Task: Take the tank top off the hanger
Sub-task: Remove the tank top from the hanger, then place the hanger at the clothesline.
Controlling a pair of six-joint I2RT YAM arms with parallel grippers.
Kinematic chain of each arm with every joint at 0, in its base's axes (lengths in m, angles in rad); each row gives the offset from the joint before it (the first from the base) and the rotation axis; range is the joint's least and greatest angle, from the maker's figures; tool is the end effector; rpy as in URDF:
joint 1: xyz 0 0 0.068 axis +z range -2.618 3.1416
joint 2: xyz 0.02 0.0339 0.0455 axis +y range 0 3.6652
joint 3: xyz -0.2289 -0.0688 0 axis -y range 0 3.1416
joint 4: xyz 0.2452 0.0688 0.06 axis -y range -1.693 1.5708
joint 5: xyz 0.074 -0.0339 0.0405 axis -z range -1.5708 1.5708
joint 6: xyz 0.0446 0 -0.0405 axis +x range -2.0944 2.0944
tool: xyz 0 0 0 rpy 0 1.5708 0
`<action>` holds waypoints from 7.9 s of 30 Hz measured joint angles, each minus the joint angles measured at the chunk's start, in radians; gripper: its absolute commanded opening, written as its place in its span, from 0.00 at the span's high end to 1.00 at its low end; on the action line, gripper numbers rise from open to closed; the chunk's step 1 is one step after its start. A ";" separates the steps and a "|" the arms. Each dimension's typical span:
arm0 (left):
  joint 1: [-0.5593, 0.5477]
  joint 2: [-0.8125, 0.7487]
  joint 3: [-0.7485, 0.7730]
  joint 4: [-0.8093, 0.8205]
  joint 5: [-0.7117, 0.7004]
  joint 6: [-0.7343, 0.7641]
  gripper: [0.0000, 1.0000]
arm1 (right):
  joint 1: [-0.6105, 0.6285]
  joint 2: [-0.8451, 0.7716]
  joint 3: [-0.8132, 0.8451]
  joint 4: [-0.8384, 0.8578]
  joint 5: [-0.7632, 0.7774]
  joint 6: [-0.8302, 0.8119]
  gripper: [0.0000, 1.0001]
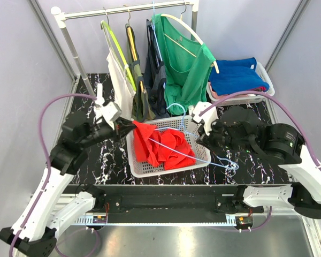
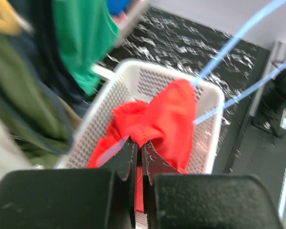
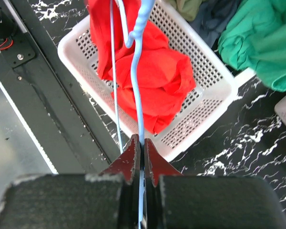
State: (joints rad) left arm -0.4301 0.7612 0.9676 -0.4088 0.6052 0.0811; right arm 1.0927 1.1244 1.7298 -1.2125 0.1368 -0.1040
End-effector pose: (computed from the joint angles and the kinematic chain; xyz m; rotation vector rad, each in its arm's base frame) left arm 0.1625 -0.1024 0.3581 0.8725 1.5786 -0.7849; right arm 0.0908 0.1621 0.4414 -1.1741 1.8622 0.4132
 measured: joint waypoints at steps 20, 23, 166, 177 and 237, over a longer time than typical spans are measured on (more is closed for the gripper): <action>0.022 0.063 0.055 -0.016 -0.032 0.074 0.93 | 0.000 -0.157 0.182 -0.147 0.013 0.121 1.00; -0.005 0.091 0.055 -0.017 0.037 0.087 0.74 | 0.000 -0.209 0.196 -0.142 0.020 0.121 1.00; -0.193 -0.220 -0.130 -0.015 -0.807 0.451 0.36 | 0.086 1.061 0.959 0.450 0.431 0.703 1.00; -0.196 -0.213 0.027 -0.077 -0.815 0.339 0.23 | 0.209 1.057 0.943 0.494 0.710 0.589 1.00; -0.137 -0.264 -0.054 -0.114 -0.771 0.061 0.25 | 0.248 0.973 0.796 0.775 0.769 0.583 1.00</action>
State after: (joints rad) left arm -0.5674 0.4969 0.9138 -0.5228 -0.1658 0.1421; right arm 1.3411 2.0975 2.5259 -0.4377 0.9058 0.4789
